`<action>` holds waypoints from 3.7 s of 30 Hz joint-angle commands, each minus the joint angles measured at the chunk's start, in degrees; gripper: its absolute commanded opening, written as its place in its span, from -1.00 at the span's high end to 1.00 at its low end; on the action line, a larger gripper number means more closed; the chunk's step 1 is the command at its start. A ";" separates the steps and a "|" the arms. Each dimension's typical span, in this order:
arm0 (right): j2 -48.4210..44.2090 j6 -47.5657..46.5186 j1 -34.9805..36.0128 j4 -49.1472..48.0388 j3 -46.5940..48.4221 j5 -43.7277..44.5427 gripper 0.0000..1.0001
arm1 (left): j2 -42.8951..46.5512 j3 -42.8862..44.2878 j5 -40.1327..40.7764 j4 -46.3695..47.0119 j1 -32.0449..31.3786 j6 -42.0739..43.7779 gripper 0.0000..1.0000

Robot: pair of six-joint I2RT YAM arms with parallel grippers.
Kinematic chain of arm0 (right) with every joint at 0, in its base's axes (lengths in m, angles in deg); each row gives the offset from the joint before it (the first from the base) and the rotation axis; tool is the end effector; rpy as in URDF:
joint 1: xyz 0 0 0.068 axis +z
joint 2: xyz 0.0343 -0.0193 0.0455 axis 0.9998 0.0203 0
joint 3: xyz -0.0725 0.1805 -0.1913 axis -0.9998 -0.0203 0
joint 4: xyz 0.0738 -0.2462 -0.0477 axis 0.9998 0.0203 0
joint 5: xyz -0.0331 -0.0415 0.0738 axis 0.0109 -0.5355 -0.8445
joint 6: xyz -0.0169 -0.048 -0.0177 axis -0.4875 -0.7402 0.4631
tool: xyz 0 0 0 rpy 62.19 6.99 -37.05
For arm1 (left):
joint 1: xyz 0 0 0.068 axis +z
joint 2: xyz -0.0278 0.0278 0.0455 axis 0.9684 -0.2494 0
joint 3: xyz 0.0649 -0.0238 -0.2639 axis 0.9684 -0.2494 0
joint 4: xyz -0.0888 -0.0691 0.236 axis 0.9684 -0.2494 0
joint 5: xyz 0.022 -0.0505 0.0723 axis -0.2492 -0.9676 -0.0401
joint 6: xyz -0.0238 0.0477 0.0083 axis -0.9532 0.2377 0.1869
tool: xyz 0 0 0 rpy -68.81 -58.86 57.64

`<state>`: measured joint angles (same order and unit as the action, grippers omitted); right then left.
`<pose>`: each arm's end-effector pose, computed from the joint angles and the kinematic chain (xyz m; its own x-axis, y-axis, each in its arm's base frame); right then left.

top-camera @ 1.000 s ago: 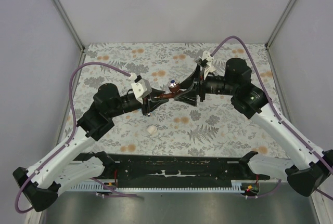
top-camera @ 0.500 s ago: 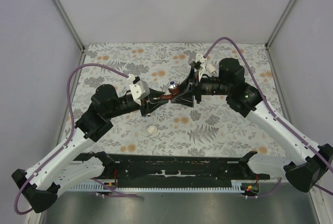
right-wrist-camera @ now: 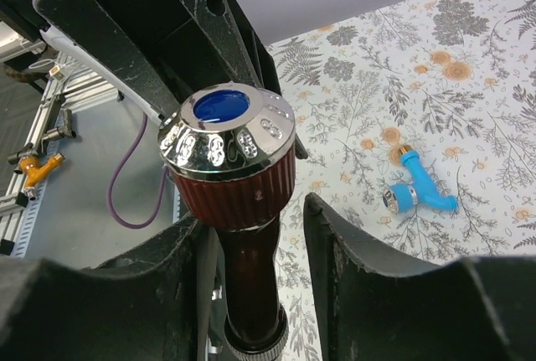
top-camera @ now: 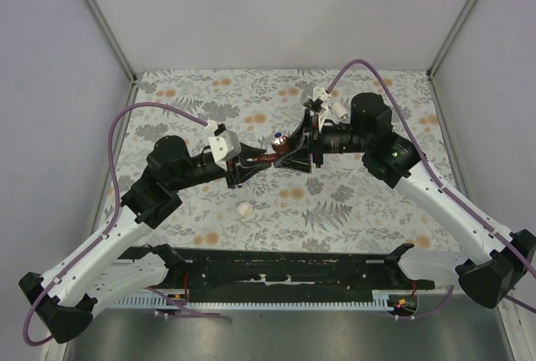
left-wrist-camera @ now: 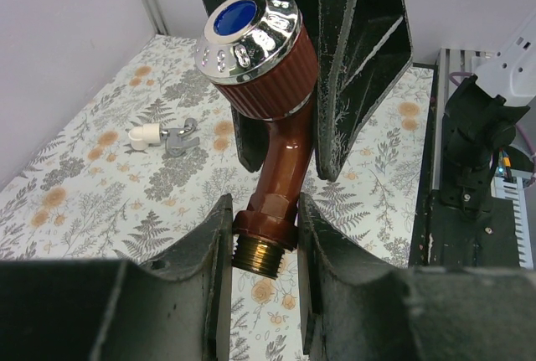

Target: Install the water faucets

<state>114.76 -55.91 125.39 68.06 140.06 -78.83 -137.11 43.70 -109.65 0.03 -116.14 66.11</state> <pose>0.1951 0.1778 0.4040 -0.2892 -0.0925 -0.9528 -0.9543 0.1055 0.2795 0.1332 -0.1380 0.3843 0.1148 0.0566 -0.9918 0.9386 0.3207 0.1270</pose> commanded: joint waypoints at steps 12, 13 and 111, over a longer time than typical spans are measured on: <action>-0.90 -2.00 0.18 0.77 1.90 5.15 1.00 | 0.70 1.08 0.90 2.12 0.15 -0.01 0.73; -1.25 -2.71 0.10 1.47 1.72 6.29 1.00 | 0.52 1.34 2.30 1.68 0.15 -0.36 0.51; -17.34 -32.68 0.18 -18.56 -18.06 3.94 1.00 | -5.63 -6.20 -26.67 22.27 25.72 -52.09 0.96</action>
<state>96.43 -81.86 125.44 58.55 121.42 -66.08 -142.77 41.63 -117.54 -5.17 -93.60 32.10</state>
